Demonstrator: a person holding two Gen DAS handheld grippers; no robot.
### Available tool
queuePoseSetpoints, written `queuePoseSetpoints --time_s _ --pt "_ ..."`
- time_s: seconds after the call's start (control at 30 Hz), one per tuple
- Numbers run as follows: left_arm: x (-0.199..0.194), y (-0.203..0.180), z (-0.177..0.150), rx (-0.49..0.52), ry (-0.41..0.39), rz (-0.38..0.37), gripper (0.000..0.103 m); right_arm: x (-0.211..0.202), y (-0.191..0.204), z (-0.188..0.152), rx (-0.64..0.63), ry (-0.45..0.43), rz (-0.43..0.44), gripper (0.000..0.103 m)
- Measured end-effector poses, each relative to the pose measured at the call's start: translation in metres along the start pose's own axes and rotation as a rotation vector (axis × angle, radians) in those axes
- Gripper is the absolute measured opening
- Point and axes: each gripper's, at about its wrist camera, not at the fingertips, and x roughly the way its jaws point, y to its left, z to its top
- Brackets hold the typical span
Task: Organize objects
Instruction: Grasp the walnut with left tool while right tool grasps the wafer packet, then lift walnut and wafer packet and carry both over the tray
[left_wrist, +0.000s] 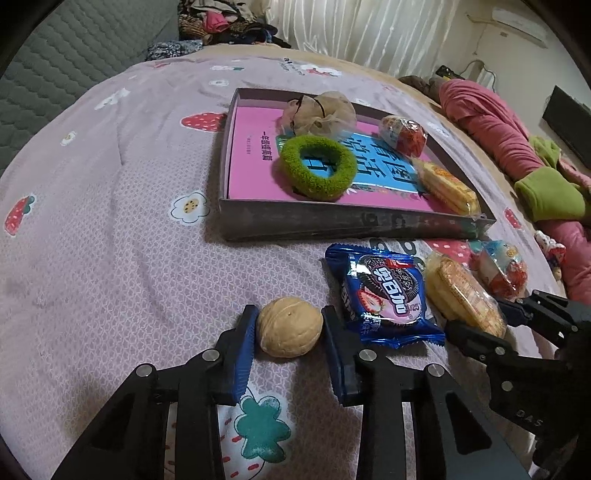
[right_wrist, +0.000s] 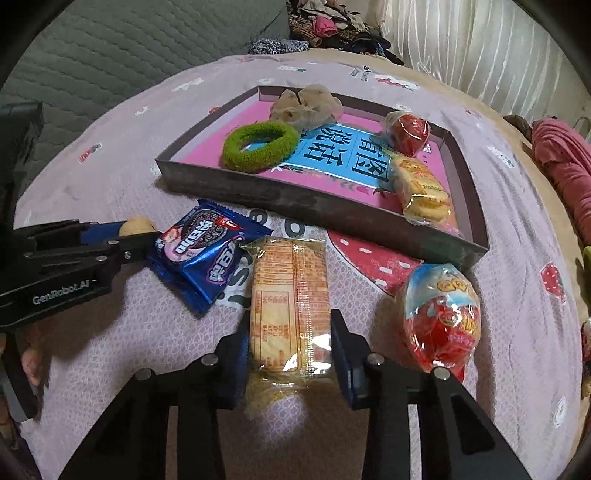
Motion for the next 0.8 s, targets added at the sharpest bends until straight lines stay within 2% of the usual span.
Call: queuePoseSetpoints --time_s 0.3,0.8 --pt "-0.012 -0.004 -0.005 0.007 -0.010 0.016 0.035 -0.024 0.002 -0.005 0.017 -0.031 0.010 0.039" --pt "-0.075 -0.023 -0.009 0.012 -0.077 0.025 0.035 -0.079 0.007 -0.011 0.049 -0.104 0.017 0.039"
